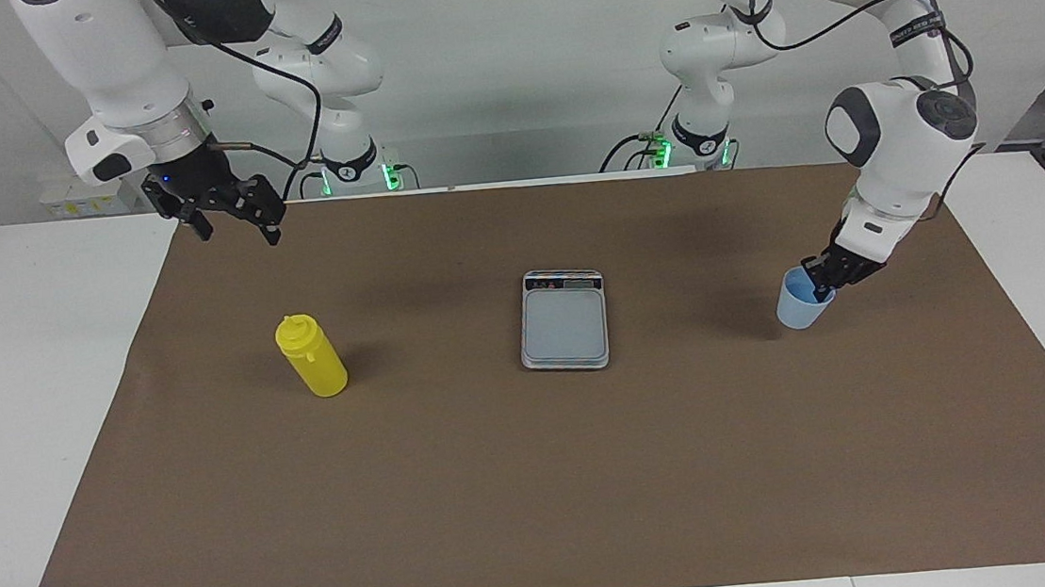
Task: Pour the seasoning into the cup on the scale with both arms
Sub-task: 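Carry the blue cup onto the scale while the right gripper opens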
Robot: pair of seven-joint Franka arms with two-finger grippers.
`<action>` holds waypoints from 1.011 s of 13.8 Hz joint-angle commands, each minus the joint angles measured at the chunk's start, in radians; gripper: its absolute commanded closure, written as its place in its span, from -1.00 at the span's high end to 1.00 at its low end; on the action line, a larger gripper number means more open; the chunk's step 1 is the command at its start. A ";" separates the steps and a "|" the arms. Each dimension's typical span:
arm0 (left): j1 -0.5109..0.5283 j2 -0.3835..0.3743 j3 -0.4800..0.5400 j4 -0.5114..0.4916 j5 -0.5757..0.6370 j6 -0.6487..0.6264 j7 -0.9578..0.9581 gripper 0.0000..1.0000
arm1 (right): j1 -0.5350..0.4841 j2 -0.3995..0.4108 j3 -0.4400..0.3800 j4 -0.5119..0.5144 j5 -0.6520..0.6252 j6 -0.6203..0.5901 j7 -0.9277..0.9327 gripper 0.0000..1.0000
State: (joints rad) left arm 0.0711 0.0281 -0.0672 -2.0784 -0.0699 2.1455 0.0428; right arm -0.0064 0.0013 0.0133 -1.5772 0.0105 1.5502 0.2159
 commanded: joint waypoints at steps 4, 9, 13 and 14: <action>-0.083 -0.028 -0.005 0.138 -0.013 -0.205 0.003 -1.00 | -0.012 -0.020 0.005 -0.021 0.006 0.008 -0.018 1.00; -0.184 -0.025 -0.006 0.167 0.035 -0.220 -0.121 -1.00 | -0.012 -0.020 0.005 -0.021 0.006 0.007 -0.018 1.00; -0.301 -0.022 -0.006 0.172 0.055 -0.210 -0.260 -1.00 | -0.012 -0.020 0.005 -0.021 0.006 0.007 -0.018 1.00; -0.332 -0.016 -0.008 0.170 0.055 -0.190 -0.306 -1.00 | -0.012 -0.020 0.005 -0.021 0.006 0.007 -0.018 1.00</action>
State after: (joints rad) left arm -0.2009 0.0026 -0.0887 -1.9230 -0.0428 1.9441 -0.1837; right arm -0.0064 0.0013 0.0133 -1.5772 0.0105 1.5502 0.2159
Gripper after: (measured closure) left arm 0.969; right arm 0.000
